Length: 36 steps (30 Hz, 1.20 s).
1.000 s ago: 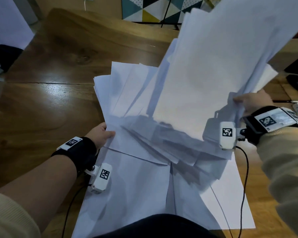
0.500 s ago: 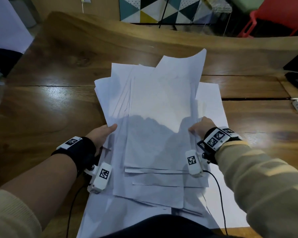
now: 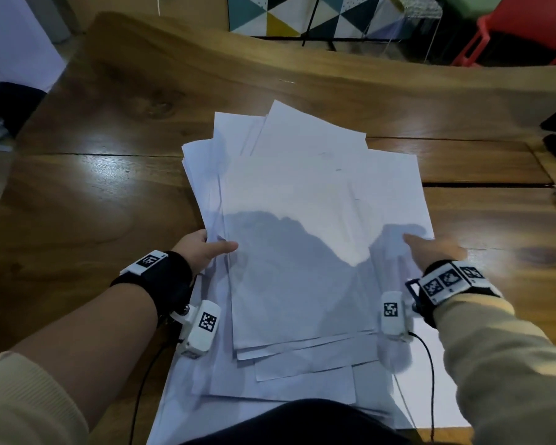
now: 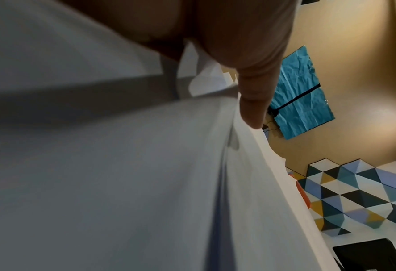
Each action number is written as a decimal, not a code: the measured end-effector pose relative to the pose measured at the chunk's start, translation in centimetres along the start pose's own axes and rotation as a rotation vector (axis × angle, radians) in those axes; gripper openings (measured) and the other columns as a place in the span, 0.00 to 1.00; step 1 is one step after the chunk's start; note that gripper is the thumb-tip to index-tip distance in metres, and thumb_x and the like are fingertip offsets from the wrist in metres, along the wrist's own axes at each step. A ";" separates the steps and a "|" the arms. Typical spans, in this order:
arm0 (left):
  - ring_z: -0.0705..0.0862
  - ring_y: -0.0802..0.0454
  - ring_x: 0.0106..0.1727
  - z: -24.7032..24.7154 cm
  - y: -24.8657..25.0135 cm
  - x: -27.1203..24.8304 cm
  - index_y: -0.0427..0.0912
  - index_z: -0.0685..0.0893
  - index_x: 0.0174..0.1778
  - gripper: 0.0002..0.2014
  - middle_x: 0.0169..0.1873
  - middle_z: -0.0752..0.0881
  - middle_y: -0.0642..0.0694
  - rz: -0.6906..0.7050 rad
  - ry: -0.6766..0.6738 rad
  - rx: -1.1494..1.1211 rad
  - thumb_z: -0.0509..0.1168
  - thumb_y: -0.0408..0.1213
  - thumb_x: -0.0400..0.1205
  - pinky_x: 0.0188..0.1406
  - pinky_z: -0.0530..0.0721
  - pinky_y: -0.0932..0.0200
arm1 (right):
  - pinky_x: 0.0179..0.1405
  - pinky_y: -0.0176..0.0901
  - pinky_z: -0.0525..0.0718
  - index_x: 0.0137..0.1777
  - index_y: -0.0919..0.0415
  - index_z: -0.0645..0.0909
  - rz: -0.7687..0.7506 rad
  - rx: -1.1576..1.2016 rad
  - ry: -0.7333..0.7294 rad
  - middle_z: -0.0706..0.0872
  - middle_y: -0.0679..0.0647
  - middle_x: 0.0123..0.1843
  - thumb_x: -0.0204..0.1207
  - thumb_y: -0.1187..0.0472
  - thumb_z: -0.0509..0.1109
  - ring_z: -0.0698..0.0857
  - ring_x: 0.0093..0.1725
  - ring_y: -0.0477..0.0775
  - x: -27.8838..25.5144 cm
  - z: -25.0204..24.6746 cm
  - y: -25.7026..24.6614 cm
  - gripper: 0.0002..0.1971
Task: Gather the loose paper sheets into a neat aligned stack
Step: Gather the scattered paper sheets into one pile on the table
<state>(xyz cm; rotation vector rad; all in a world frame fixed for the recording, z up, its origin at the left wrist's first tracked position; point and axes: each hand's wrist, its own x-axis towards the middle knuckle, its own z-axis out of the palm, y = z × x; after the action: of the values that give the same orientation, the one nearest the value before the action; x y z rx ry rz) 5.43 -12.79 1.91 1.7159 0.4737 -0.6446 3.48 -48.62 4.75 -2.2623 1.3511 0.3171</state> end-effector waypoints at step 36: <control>0.85 0.33 0.56 -0.2 -0.6 1.0 0.39 0.84 0.53 0.15 0.55 0.87 0.34 0.003 -0.063 -0.066 0.71 0.28 0.70 0.64 0.80 0.40 | 0.54 0.66 0.85 0.56 0.65 0.81 -0.165 0.178 -0.413 0.89 0.65 0.49 0.63 0.64 0.79 0.88 0.48 0.69 -0.3 0.5 2.1 0.21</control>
<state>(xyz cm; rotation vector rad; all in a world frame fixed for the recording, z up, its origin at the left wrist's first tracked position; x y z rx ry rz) 5.82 -12.44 0.86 1.6294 0.4434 -0.6717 1.52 -49.03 3.87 -2.0048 0.9363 0.5485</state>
